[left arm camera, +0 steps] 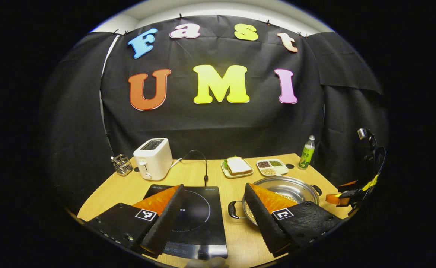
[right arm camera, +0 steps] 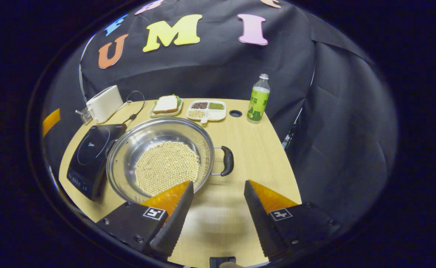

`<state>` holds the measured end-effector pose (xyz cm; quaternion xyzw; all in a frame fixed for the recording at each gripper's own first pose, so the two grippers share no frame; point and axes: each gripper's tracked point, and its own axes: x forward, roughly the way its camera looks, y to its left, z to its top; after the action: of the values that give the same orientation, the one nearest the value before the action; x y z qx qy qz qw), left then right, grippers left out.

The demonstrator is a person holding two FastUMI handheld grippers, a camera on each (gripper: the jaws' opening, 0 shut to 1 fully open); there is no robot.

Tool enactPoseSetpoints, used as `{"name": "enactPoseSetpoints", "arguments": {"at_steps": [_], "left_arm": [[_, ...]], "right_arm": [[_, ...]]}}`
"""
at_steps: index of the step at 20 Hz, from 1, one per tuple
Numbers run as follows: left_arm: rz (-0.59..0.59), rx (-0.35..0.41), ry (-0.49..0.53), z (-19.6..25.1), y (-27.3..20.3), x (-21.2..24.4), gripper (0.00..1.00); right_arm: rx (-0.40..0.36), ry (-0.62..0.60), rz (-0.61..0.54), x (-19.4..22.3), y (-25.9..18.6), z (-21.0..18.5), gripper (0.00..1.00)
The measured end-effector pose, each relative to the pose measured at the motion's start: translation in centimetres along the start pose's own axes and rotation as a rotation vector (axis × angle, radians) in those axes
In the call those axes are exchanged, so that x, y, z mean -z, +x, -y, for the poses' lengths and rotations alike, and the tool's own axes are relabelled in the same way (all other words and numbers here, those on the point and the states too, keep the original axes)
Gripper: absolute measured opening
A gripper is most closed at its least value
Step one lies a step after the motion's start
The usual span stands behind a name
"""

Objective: First push the handle of the pot to place it horizontally, then grasp the pot with both hands and set it on the induction cooktop.

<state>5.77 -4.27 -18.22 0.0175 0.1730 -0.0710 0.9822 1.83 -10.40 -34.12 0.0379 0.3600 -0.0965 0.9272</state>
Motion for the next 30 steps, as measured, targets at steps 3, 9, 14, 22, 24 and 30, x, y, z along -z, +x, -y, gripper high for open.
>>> {"name": "enactPoseSetpoints", "arguments": {"at_steps": [3, 9, 14, 22, 24, 30], "left_arm": [[-0.059, 0.027, -0.019, 1.4, 1.5, 2.7, 0.97], [-0.186, 0.04, -0.06, 4.0, 5.6, 7.2, 0.96], [-0.286, 0.039, -0.074, 5.0, 8.7, 10.3, 0.96], [-0.387, 0.038, -0.088, 6.2, 12.2, 13.8, 0.96], [-0.41, 0.04, -0.102, 6.7, 12.7, 14.4, 0.96], [-0.437, 0.009, -0.108, 7.0, 14.1, 14.8, 0.95]], "right_arm": [[0.003, -0.002, -0.01, -0.2, 0.8, 0.1, 0.89], [-0.025, -0.017, -0.041, -0.8, 3.9, 0.1, 0.89], [-0.05, -0.046, -0.075, -1.4, 7.2, 0.2, 0.88], [-0.081, -0.074, -0.119, -1.6, 10.9, 0.2, 0.89], [-0.092, -0.083, -0.134, -1.5, 11.6, 0.1, 0.89], [-0.106, -0.092, -0.177, -1.0, 13.2, -0.3, 0.84]]}}
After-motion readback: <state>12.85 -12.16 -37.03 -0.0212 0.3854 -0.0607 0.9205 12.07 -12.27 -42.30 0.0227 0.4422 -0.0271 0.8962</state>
